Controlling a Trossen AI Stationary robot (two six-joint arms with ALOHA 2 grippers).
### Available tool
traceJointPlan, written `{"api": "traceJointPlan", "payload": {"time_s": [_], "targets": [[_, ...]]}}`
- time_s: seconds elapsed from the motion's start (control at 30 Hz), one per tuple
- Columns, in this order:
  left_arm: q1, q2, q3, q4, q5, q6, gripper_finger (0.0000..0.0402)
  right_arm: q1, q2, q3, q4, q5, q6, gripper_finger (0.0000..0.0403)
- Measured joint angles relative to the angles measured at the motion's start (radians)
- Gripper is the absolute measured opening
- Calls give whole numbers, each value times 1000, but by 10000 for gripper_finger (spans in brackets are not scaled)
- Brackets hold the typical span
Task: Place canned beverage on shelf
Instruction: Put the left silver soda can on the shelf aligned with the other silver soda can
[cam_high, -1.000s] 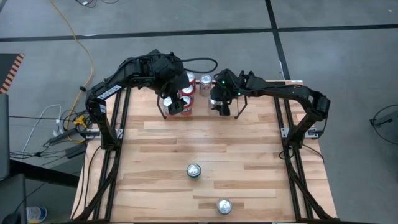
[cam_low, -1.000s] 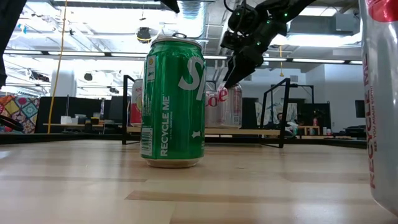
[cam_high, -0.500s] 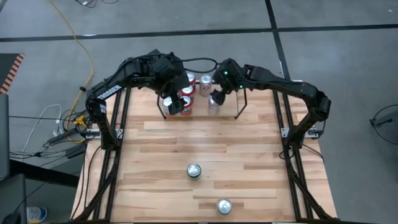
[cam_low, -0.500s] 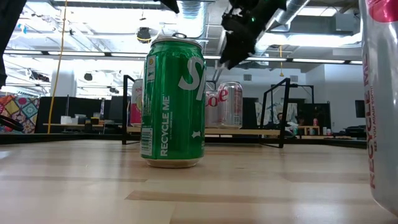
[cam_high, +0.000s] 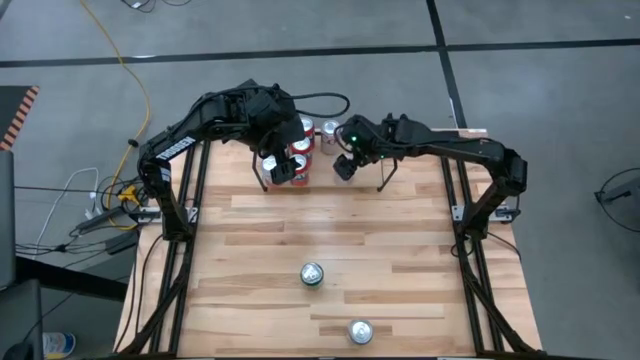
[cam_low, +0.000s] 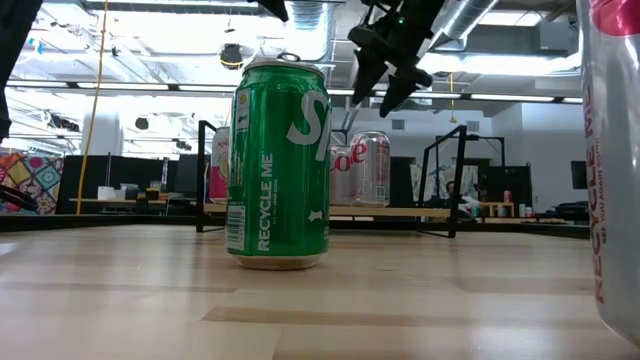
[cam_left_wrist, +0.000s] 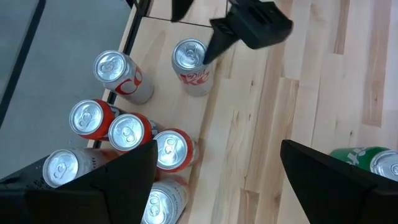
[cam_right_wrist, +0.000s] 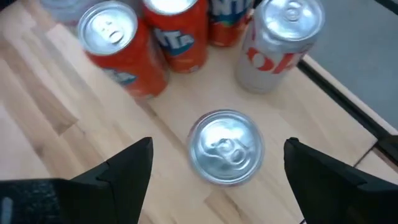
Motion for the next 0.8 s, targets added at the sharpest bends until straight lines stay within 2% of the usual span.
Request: {"api": "traceJointPlan", "payload": {"time_s": [0.37, 0.63, 0.8], "targets": [[0, 0, 0, 0, 0, -2, 324, 8, 0, -26, 16, 53, 122, 334], [0, 0, 0, 0, 0, -1, 324, 9, 0, -94, 54, 49, 130, 334], [0, 0, 0, 0, 0, 1, 324, 13, 0, -119, 138, 42, 130, 334]]}}
